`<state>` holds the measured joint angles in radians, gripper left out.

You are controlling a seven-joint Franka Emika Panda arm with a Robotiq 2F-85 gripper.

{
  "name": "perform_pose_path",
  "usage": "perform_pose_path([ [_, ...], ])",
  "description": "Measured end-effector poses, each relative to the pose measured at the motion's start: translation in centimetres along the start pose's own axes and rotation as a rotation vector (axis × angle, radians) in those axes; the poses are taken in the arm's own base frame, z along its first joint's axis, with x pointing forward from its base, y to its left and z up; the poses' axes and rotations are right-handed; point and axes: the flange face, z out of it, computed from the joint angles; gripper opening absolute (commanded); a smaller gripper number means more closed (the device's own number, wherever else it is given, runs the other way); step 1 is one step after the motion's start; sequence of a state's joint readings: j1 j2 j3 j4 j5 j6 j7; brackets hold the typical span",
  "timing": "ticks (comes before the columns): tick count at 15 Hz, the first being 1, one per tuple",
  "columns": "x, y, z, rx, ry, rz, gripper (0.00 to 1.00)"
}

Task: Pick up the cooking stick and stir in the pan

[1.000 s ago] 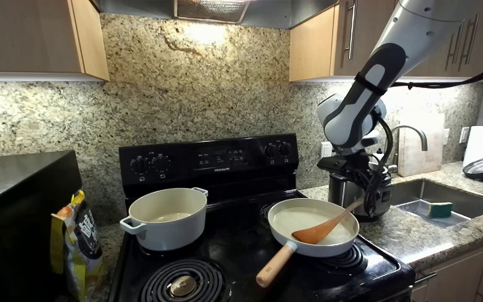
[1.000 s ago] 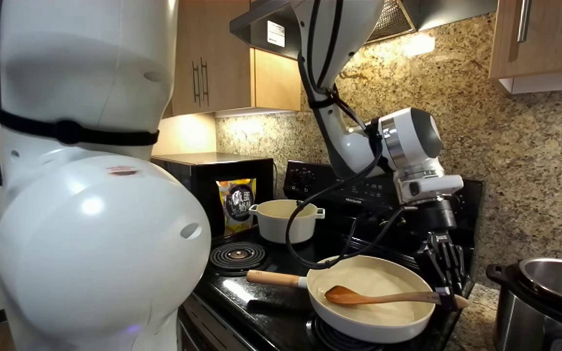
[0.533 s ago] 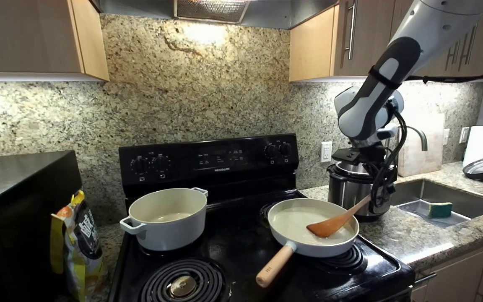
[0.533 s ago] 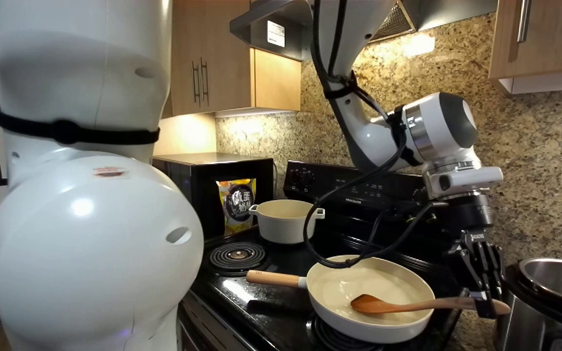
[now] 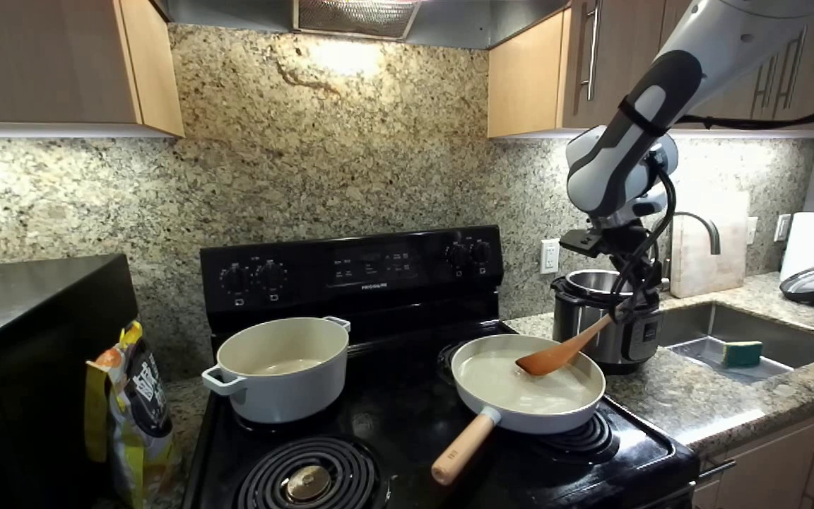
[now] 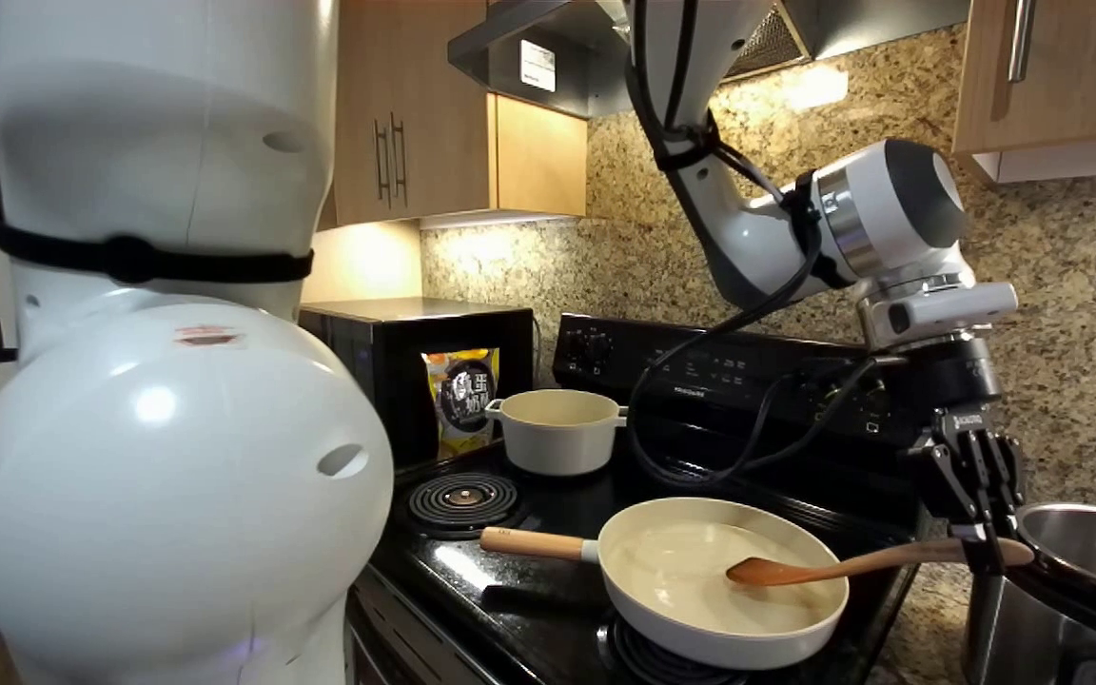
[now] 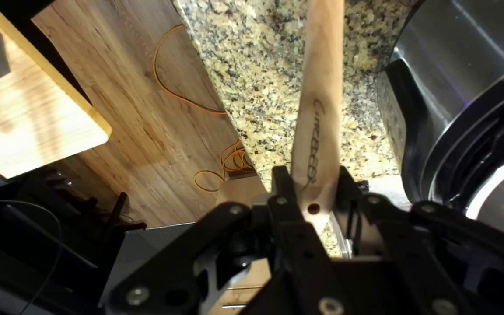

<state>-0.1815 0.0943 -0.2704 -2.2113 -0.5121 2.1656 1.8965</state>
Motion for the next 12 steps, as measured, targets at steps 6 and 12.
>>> perform_pose_path([
  [6,-4.2,-1.8,-3.1,0.018,0.033,-0.066,0.10],
  [12,-9.8,-2.3,-3.3,-0.003,0.069,-0.161,0.10],
])
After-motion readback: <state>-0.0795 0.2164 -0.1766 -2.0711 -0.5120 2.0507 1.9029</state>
